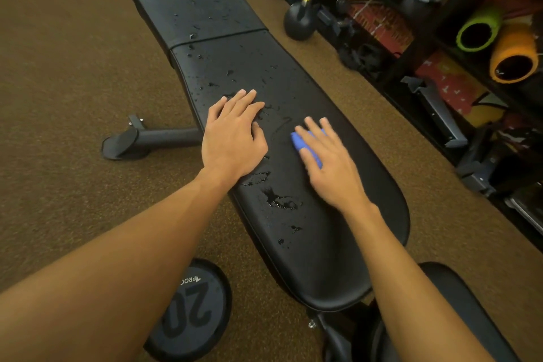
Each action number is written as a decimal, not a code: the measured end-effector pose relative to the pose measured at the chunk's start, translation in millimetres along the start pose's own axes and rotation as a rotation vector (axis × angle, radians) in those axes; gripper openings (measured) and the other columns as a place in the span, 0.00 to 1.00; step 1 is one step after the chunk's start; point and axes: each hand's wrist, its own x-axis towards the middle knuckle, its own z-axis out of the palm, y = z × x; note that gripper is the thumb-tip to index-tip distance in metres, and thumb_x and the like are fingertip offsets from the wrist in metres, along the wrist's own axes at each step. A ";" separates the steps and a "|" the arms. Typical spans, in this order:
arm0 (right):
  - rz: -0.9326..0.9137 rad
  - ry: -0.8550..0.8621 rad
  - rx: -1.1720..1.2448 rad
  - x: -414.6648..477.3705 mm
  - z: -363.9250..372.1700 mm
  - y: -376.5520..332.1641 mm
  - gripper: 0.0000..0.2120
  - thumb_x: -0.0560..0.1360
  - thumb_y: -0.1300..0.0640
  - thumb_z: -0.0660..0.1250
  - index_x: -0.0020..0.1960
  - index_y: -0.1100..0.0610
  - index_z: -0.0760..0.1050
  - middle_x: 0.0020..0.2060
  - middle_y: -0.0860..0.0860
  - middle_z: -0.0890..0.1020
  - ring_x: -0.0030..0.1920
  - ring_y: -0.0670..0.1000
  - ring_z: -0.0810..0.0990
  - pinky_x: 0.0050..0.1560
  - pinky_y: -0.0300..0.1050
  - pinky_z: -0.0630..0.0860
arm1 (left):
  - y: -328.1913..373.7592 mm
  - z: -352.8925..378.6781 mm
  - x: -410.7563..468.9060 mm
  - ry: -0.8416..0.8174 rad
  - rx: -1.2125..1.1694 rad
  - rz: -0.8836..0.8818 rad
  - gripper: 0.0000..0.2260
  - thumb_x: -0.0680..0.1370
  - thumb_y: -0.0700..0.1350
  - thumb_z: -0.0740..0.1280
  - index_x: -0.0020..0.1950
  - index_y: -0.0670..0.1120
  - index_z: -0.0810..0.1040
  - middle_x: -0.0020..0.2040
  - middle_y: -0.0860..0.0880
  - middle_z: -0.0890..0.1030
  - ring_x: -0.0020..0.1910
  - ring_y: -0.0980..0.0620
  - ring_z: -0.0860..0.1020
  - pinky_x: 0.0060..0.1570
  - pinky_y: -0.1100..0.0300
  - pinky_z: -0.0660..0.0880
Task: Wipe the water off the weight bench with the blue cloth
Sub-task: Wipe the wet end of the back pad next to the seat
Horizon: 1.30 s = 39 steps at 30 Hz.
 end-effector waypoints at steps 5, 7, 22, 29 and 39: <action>0.287 0.065 0.001 28.3 1.2 -3.6 0.23 0.89 0.48 0.54 0.83 0.46 0.64 0.84 0.45 0.60 0.86 0.50 0.48 0.85 0.58 0.52 | 0.2 0.3 0.4 -0.002 0.000 0.001 0.21 0.81 0.48 0.60 0.73 0.51 0.79 0.79 0.52 0.73 0.80 0.55 0.66 0.81 0.49 0.59; 0.145 0.030 0.001 17.4 8.2 -24.0 0.23 0.89 0.48 0.55 0.83 0.46 0.65 0.84 0.44 0.61 0.86 0.50 0.48 0.85 0.56 0.51 | -0.4 0.7 0.7 0.000 -0.004 0.001 0.22 0.81 0.48 0.59 0.73 0.50 0.79 0.79 0.52 0.73 0.80 0.55 0.66 0.81 0.50 0.58; -0.071 -0.058 0.015 1.1 15.6 -38.0 0.23 0.89 0.48 0.55 0.83 0.46 0.65 0.84 0.43 0.62 0.86 0.48 0.48 0.84 0.55 0.51 | -1.9 -1.0 1.4 -0.023 -0.035 0.029 0.24 0.80 0.46 0.56 0.74 0.48 0.78 0.78 0.49 0.74 0.80 0.52 0.67 0.82 0.48 0.57; 0.213 0.020 0.003 19.9 14.6 -36.6 0.24 0.89 0.47 0.53 0.84 0.47 0.63 0.85 0.46 0.58 0.86 0.52 0.46 0.84 0.61 0.51 | -2.7 -4.3 2.9 -0.069 -0.040 0.069 0.23 0.80 0.44 0.59 0.75 0.46 0.77 0.79 0.48 0.72 0.81 0.51 0.65 0.83 0.47 0.53; 0.033 -0.056 0.036 -84.7 -7.6 -12.9 0.22 0.89 0.47 0.56 0.83 0.44 0.64 0.84 0.41 0.59 0.85 0.43 0.47 0.85 0.55 0.53 | -6.6 -10.7 -5.6 -0.133 0.069 0.140 0.24 0.85 0.49 0.53 0.80 0.47 0.70 0.83 0.47 0.67 0.84 0.49 0.61 0.83 0.44 0.51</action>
